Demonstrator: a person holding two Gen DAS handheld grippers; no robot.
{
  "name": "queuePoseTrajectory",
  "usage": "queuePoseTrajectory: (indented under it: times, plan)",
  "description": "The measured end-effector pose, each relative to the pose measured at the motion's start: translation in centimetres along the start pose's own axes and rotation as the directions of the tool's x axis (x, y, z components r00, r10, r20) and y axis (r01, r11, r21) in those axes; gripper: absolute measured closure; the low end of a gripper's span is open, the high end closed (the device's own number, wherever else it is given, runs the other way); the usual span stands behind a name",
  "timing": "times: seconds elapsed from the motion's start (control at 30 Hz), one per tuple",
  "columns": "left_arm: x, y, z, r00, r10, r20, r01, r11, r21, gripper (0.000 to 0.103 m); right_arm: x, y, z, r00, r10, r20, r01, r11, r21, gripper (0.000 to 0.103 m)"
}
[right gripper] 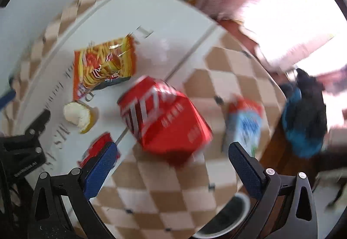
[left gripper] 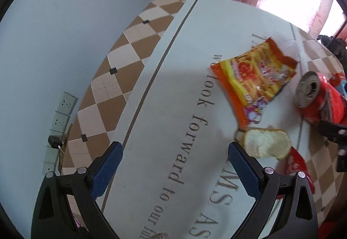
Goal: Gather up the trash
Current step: 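Grasp the orange snack bag with the left tool while the right tool grasps the red cola can, then carry the orange bag with the left tool while the right tool carries the cola can to the bin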
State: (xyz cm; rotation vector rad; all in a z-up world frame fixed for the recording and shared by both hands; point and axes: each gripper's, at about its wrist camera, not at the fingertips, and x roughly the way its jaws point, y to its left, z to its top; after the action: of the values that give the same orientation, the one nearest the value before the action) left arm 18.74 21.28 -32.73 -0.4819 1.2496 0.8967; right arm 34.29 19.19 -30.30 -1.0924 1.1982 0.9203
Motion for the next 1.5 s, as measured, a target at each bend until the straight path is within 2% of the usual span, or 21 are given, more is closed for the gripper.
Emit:
queuePoseTrajectory:
  times: [0.07,0.13,0.2,0.27,0.4,0.47,0.6,0.63,0.67,0.73,0.77,0.8,0.87,0.9,1.0,1.03,1.1,1.17,1.23,1.33,1.5]
  plan:
    - [0.4,0.1,0.1,1.0,-0.01,-0.002,0.01,1.0,0.011,0.004,2.1,0.7,1.2,0.999,-0.027,-0.046,0.024,0.997,-0.073,0.0]
    - [0.4,0.2,0.1,1.0,-0.02,0.008,0.02,0.999,0.028,0.004,3.6,1.0,1.7,0.997,-0.015,-0.076,0.008,0.996,-0.086,0.0]
    - [0.3,0.1,0.5,0.999,-0.047,0.018,0.046,0.997,0.061,0.004,4.4,0.7,1.9,0.996,0.026,-0.08,-0.03,0.999,-0.038,0.0]
    - [-0.1,-0.6,1.2,0.997,-0.069,0.032,0.065,0.992,0.11,0.004,4.3,-0.1,1.6,0.996,0.071,-0.055,-0.069,0.997,0.041,0.011]
    - [-1.7,-3.2,3.0,0.989,-0.125,0.08,0.097,0.951,0.293,0.004,4.3,-2.6,-0.1,0.986,0.163,-0.031,-0.151,0.959,0.239,0.011]
    - [-2.0,-4.4,3.9,0.987,-0.143,0.079,0.104,0.926,0.363,0.004,4.1,-4.4,-1.8,0.978,0.207,0.006,-0.195,0.908,0.371,0.012]
    - [-1.0,-7.3,5.9,0.985,-0.169,0.023,0.135,0.859,0.493,0.004,3.5,-6.9,-5.2,0.976,0.201,0.081,-0.213,0.813,0.542,0.014]
    - [-0.6,-8.0,6.2,0.984,-0.176,0.003,0.149,0.843,0.517,0.004,3.4,-7.3,-6.2,0.976,0.196,0.095,-0.214,0.789,0.575,0.021]
    - [0.0,-9.0,6.4,0.985,-0.171,-0.016,0.151,0.819,0.554,0.005,3.4,-7.6,-7.4,0.974,0.198,0.113,-0.225,0.756,0.614,0.023]
    - [0.8,-10.0,6.5,0.988,-0.152,-0.017,0.132,0.79,0.598,0.005,3.5,-7.9,-9.4,0.966,0.211,0.146,-0.253,0.696,0.672,0.024]
    - [0.9,-10.5,6.4,0.989,-0.15,-0.005,0.122,0.784,0.608,0.015,3.6,-7.7,-10.1,0.967,0.204,0.154,-0.253,0.68,0.688,0.025]
    - [1.0,-10.7,6.4,0.99,-0.141,0.006,0.108,0.781,0.616,0.048,3.6,-7.6,-10.6,0.967,0.196,0.162,-0.252,0.665,0.703,0.025]
    - [1.0,-10.5,6.5,0.991,-0.132,0.011,0.098,0.791,0.603,0.059,3.6,-7.2,-11.7,0.968,0.177,0.179,-0.251,0.639,0.727,0.027]
    - [0.9,-10.1,6.5,0.988,-0.155,0.0,0.125,0.799,0.588,0.073,3.6,-7.1,-11.9,0.968,0.174,0.182,-0.252,0.633,0.732,0.027]
    - [0.5,-8.4,6.5,0.984,-0.174,-0.036,0.168,0.845,0.507,0.084,3.7,-6.7,-12.2,0.963,0.181,0.199,-0.268,0.628,0.73,0.028]
    - [0.2,-7.8,6.3,0.984,-0.176,-0.035,0.171,0.86,0.481,0.086,3.7,-6.2,-12.2,0.96,0.188,0.209,-0.281,0.627,0.726,0.029]
    - [0.0,-6.8,5.9,0.987,-0.158,-0.029,0.154,0.883,0.444,0.097,3.5,-5.8,-12.3,0.957,0.191,0.218,-0.29,0.627,0.723,0.031]
    - [-0.9,-5.7,5.3,0.987,-0.16,-0.013,0.152,0.902,0.405,0.097,3.0,-5.6,-12.3,0.953,0.185,0.241,-0.303,0.63,0.715,0.047]
    - [-2.1,-4.6,4.5,0.989,-0.147,0.011,0.132,0.917,0.375,0.098,2.1,-5.0,-11.8,0.953,0.168,0.251,-0.299,0.641,0.707,0.052]
    - [-3.7,-3.4,3.5,0.99,-0.132,0.058,0.105,0.936,0.335,0.098,1.4,-4.6,-12.3,0.945,0.191,0.265,-0.325,0.642,0.694,0.055]
    - [-7.7,-0.8,1.8,0.978,-0.164,0.133,0.127,0.96,0.251,0.098,0.3,-4.1,-14.0,0.925,0.21,0.316,-0.375,0.626,0.683,0.056]
